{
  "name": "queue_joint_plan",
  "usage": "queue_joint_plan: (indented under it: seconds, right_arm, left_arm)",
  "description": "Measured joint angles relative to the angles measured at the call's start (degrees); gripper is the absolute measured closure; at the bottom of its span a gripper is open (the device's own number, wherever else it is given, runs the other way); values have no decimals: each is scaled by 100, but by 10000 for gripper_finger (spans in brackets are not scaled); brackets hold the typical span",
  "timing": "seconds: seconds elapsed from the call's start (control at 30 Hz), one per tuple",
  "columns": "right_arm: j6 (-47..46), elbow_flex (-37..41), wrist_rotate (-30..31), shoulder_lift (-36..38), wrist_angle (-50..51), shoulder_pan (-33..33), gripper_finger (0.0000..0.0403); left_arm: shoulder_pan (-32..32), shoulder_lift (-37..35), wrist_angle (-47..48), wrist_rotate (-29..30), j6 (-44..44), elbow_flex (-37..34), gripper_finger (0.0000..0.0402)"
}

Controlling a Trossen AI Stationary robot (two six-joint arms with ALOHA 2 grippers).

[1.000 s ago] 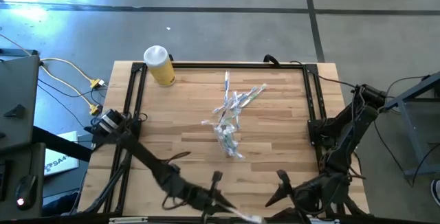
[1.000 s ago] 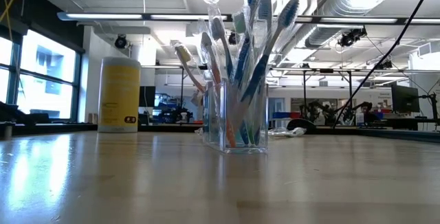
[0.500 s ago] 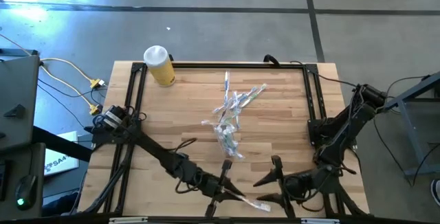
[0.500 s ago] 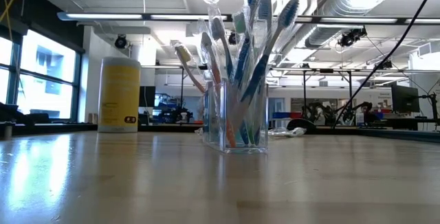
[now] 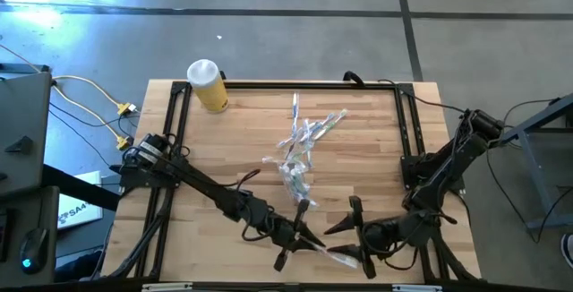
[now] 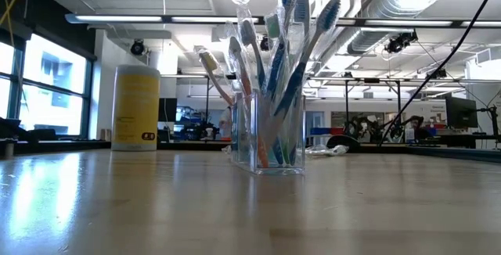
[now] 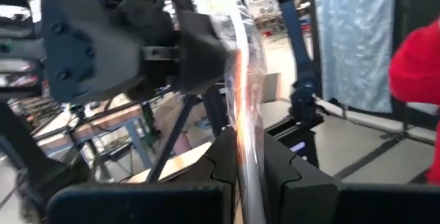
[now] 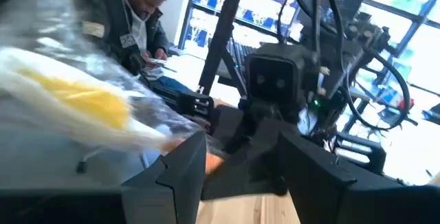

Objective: Pick & Place toothbrushing station
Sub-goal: Put the orange toothbrush into the transparent organizer

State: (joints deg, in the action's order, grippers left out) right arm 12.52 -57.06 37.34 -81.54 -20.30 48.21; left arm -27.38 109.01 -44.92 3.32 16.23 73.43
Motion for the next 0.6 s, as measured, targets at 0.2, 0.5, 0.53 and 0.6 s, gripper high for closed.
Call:
queue_joint_plan:
  seconds: [0.2, 0.5, 0.53, 0.6]
  right_arm:
    - [-153, 0, 589, 0, 44, 122, 229]
    - [-171, 0, 1186, 0, 109, 367, 229]
    - [-193, 0, 1113, 0, 116, 367, 229]
    - [-208, 0, 906, 0, 144, 363, 229]
  left_arm:
    - [-47, -233, 208, -162, 128, -4, 386]
    - [-121, -590, 741, -159, 167, 1, 386]
    - [-115, -590, 743, -157, 161, 4, 386]
    - [-114, -587, 775, -153, 209, 2, 386]
